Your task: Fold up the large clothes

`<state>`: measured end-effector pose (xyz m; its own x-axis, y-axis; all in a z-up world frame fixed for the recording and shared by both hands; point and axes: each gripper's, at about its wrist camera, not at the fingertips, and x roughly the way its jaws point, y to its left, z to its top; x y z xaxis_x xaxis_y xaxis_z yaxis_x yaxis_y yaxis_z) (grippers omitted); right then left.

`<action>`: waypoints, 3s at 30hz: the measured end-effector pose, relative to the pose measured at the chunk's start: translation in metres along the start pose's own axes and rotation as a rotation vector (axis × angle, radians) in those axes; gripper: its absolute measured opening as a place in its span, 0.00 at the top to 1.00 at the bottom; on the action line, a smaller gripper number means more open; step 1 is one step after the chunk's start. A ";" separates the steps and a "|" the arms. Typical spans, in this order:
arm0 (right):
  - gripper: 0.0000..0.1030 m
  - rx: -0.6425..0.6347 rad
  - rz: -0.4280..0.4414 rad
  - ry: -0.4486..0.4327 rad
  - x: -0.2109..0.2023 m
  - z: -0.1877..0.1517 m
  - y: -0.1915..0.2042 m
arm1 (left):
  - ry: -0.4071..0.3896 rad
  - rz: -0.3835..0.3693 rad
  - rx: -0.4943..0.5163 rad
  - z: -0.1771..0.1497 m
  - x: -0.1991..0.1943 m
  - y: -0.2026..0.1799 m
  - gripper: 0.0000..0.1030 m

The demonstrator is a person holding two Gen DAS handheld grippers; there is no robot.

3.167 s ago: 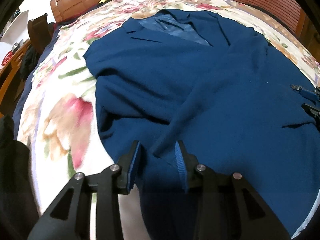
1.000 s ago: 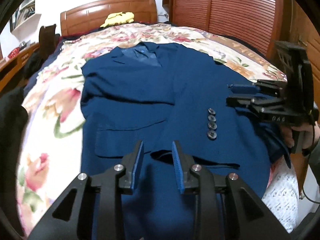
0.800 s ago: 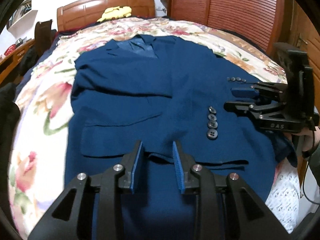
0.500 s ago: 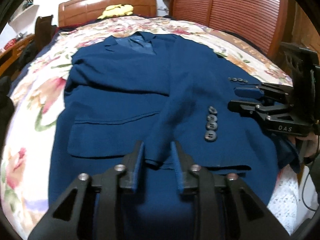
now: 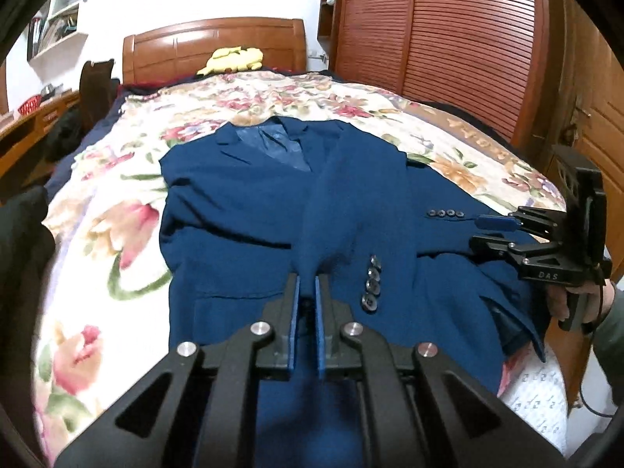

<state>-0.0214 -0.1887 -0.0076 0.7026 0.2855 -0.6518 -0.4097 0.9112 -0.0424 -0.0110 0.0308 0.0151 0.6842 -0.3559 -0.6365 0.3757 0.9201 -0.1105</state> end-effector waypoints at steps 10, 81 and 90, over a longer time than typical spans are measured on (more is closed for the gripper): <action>0.55 0.002 -0.064 0.009 -0.021 -0.021 -0.019 | 0.012 0.107 -0.022 -0.034 -0.021 0.029 0.75; 0.97 0.108 -0.028 -0.086 -0.114 -0.045 -0.059 | -0.124 0.076 -0.027 -0.085 -0.124 0.003 1.00; 0.98 0.072 -0.022 -0.264 -0.176 -0.003 -0.043 | -0.302 0.050 0.015 -0.030 -0.180 -0.028 1.00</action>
<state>-0.1292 -0.2790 0.1068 0.8418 0.3245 -0.4313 -0.3572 0.9340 0.0055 -0.1631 0.0743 0.1095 0.8561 -0.3445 -0.3853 0.3441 0.9361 -0.0723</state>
